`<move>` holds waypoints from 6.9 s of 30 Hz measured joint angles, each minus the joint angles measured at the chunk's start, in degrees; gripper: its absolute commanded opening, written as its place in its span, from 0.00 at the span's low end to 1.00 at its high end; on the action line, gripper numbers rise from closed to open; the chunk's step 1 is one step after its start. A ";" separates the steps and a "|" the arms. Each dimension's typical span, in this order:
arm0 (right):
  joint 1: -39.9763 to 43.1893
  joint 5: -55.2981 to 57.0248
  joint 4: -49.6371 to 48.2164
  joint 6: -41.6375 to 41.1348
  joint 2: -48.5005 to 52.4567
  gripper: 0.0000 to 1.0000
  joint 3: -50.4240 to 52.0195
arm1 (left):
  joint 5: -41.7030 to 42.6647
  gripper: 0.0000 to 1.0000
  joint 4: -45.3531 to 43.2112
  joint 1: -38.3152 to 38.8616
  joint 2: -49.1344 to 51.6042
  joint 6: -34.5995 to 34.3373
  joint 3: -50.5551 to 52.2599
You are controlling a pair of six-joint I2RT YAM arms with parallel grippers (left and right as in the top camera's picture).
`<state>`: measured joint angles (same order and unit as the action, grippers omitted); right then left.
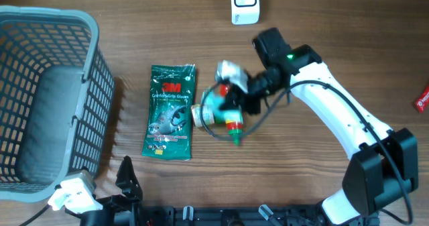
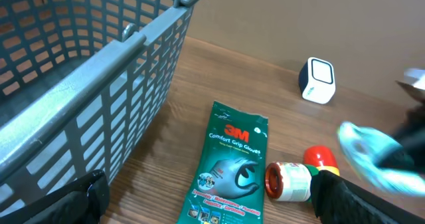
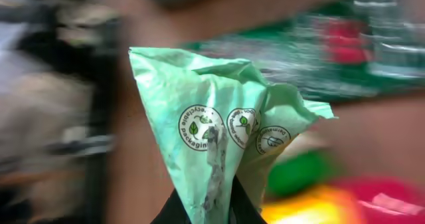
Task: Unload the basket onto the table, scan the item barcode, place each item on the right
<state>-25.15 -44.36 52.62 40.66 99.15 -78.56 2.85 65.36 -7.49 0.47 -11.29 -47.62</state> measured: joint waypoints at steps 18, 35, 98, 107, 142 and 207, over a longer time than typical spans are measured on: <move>1.01 51.19 -27.58 -29.00 6.56 0.04 -3.87 | 0.00 1.00 0.02 0.00 0.00 0.00 0.00; 6.71 52.61 -24.15 -25.40 39.43 0.04 -42.34 | -0.02 1.00 0.02 -0.02 0.00 0.00 0.00; 40.22 11.85 39.15 -53.59 19.15 1.00 -48.30 | -0.02 1.00 0.02 0.00 0.00 0.00 0.00; 9.79 16.63 39.21 -49.00 19.15 1.00 -48.30 | 0.00 1.00 0.02 0.00 0.00 0.00 0.00; -17.73 38.93 4.52 -69.66 19.37 1.00 -14.88 | -0.02 1.00 0.02 0.00 0.00 0.00 0.00; -14.40 24.33 39.32 -41.42 25.53 0.56 -26.21 | -0.02 1.00 0.02 0.00 0.00 0.00 0.00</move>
<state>-39.55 -20.03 91.94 -0.75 124.68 -104.77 2.83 65.39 -7.49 0.47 -11.29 -47.62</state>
